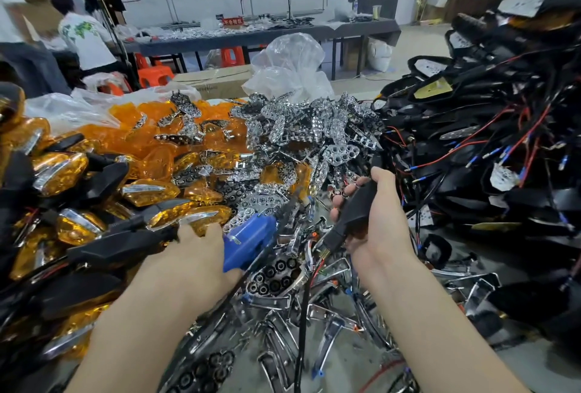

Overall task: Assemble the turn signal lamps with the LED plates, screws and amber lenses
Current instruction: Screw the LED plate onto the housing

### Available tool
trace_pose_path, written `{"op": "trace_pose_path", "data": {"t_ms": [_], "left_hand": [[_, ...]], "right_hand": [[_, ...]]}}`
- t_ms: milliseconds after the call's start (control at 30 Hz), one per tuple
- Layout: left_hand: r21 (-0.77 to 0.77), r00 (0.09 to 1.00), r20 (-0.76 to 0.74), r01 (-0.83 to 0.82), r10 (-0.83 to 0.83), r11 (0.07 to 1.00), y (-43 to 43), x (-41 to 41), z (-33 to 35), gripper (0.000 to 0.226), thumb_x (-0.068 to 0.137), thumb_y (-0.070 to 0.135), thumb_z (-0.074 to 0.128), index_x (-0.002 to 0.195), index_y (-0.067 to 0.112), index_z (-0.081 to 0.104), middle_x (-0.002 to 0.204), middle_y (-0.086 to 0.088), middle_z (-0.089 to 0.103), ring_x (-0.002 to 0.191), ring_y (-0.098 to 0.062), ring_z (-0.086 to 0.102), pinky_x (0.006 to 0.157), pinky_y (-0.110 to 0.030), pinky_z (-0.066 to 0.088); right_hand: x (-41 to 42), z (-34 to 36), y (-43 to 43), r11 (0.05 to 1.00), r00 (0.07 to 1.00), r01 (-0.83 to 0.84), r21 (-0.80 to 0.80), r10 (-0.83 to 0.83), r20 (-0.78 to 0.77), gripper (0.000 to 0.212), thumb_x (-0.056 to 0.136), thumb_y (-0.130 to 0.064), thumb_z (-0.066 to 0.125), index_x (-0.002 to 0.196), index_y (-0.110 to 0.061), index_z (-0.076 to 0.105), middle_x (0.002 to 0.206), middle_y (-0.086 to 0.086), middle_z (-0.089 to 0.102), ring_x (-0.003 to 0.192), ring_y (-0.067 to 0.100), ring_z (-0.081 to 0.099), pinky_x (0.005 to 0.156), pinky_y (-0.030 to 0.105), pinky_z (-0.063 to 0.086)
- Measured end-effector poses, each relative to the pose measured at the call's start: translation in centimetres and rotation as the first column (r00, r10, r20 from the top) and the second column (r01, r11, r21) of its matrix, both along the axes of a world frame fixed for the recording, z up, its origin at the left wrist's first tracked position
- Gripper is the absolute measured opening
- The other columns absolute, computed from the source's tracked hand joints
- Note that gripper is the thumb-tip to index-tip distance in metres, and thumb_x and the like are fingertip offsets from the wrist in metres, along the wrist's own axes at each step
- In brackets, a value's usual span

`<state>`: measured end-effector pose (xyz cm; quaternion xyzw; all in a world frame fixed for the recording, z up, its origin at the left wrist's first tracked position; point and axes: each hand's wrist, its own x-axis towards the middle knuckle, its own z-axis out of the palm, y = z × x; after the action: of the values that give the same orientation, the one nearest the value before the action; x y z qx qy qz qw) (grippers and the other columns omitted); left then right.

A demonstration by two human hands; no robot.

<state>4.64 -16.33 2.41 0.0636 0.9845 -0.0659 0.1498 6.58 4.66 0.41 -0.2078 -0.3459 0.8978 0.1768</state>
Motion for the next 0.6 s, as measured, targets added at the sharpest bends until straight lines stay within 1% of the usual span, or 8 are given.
{"op": "trace_pose_path", "data": {"t_ms": [67,133,200,300,367,433,533,600], "left_hand": [[0.002,1.000,-0.017,-0.002,0.002,1.000,-0.9,0.3,-0.9,0.059,0.091,0.071,0.043,0.133,0.033,0.025,0.109,0.002,0.046,0.088,-0.020,0.058,0.087,-0.039,0.055],[0.015,0.999,-0.036,0.041,-0.041,0.999,-1.8,0.7,-1.5,0.062,0.090,0.072,0.043,0.135,0.036,0.019,0.096,0.008,0.050,0.083,-0.015,0.059,0.081,-0.037,0.056],[0.017,0.991,-0.090,0.099,-0.097,0.995,-2.3,0.9,-1.7,0.064,0.090,0.071,0.046,0.136,0.037,0.018,0.090,0.013,0.048,0.080,-0.012,0.055,0.075,-0.034,0.053],[0.030,0.963,-0.210,0.180,-0.170,0.983,-2.3,1.0,-1.8,0.059,0.094,0.064,0.044,0.140,0.036,0.018,0.097,0.015,0.050,0.084,-0.012,0.051,0.071,-0.033,0.048],[0.082,0.950,-0.264,0.197,-0.169,0.977,-2.6,1.1,-1.7,0.055,0.096,0.061,0.040,0.140,0.037,0.017,0.103,0.016,0.052,0.086,-0.011,0.055,0.073,-0.033,0.052],[0.125,0.937,-0.317,0.196,-0.148,0.973,-3.0,0.8,-1.3,0.055,0.097,0.059,0.039,0.141,0.038,0.015,0.105,0.017,0.054,0.088,-0.011,0.060,0.072,-0.032,0.052],[0.161,0.938,-0.333,0.160,-0.099,0.974,-3.5,-0.1,-0.4,0.057,0.096,0.057,0.045,0.143,0.042,0.015,0.099,0.016,0.053,0.087,-0.017,0.062,0.066,-0.034,0.048],[0.126,0.936,-0.328,0.179,-0.129,0.976,-3.2,-0.3,-0.3,0.057,0.094,0.062,0.048,0.139,0.043,0.018,0.106,0.012,0.060,0.092,-0.021,0.064,0.067,-0.035,0.046]], "right_hand": [[0.0,-0.1,0.0,1.000,1.000,-0.013,0.011,0.013,0.007,0.034,0.097,-0.039,0.060,0.069,-0.021,0.060,0.060,-0.001,0.061,0.048,0.015,0.058,0.048,0.028,0.049],[-0.1,-0.2,-0.1,1.000,1.000,-0.021,0.002,0.021,0.006,0.040,0.097,-0.041,0.060,0.061,-0.023,0.062,0.059,-0.001,0.061,0.047,0.015,0.058,0.049,0.028,0.048],[-0.1,-0.1,-0.2,0.999,1.000,-0.021,-0.035,0.021,-0.016,0.035,0.098,-0.039,0.060,0.068,-0.021,0.061,0.060,-0.001,0.061,0.048,0.014,0.058,0.046,0.026,0.049],[0.0,-0.1,-0.4,0.995,0.999,-0.029,-0.099,0.025,-0.038,0.030,0.098,-0.036,0.060,0.074,-0.019,0.058,0.063,-0.002,0.060,0.048,0.014,0.057,0.045,0.026,0.050],[0.1,-0.1,-0.4,0.991,0.998,-0.037,-0.126,0.032,-0.045,0.029,0.098,-0.036,0.060,0.074,-0.019,0.057,0.064,-0.002,0.059,0.048,0.015,0.056,0.045,0.026,0.049],[0.0,-0.1,-0.3,0.991,0.999,-0.032,-0.132,0.027,-0.044,0.028,0.098,-0.035,0.060,0.076,-0.018,0.057,0.064,-0.002,0.060,0.048,0.015,0.056,0.045,0.026,0.049],[0.1,-0.3,-0.3,0.996,0.999,-0.022,-0.092,0.020,-0.029,0.028,0.098,-0.034,0.060,0.075,-0.018,0.058,0.063,-0.001,0.060,0.049,0.015,0.057,0.046,0.027,0.050],[0.2,-0.5,-0.6,0.998,0.999,-0.029,-0.063,0.028,-0.015,0.030,0.098,-0.035,0.060,0.073,-0.018,0.058,0.062,-0.001,0.060,0.050,0.015,0.058,0.048,0.028,0.050]]}}
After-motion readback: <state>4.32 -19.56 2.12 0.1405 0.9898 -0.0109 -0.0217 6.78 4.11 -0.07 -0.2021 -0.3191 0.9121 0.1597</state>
